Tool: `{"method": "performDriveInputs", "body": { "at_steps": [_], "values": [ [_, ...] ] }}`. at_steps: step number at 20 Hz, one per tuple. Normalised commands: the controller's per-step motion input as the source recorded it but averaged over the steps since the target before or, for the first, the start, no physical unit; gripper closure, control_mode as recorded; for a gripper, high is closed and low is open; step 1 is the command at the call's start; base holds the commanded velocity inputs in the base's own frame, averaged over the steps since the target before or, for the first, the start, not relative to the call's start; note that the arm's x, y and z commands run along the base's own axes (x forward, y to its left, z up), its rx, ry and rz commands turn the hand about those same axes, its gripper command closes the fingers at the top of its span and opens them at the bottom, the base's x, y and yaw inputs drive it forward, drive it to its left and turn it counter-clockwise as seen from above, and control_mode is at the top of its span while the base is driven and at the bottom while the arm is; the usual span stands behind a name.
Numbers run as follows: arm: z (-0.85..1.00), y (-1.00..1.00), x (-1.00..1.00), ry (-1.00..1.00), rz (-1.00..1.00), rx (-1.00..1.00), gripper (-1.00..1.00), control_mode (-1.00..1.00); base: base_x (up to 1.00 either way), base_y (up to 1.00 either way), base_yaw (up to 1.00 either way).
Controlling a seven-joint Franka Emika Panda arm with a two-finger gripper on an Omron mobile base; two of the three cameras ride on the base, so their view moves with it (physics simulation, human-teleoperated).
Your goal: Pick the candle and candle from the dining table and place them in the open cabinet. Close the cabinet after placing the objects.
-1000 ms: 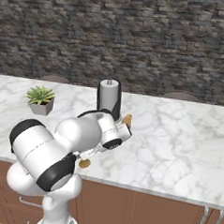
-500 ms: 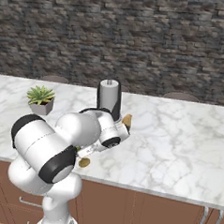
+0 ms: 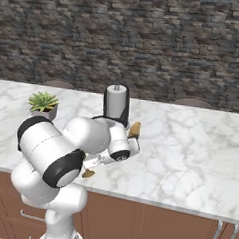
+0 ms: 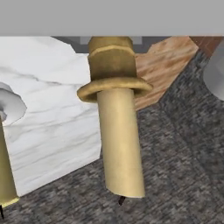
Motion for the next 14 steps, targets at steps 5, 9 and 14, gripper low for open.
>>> {"method": "performDriveInputs", "body": {
  "at_steps": [5, 9, 14],
  "values": [
    [0.29, 0.0, -0.1, 0.0, 0.0, 0.02, 1.0, -1.0, 0.0, 0.0, 0.0],
    [0.36, 0.0, -0.07, 0.0, 0.0, 0.0, 1.0, -1.0, 0.0, 0.0, 0.0],
    [0.4, 0.02, -0.05, 0.0, 0.0, 0.0, 1.0, -1.0, 0.0, 0.0, 0.0]
  ]
}}
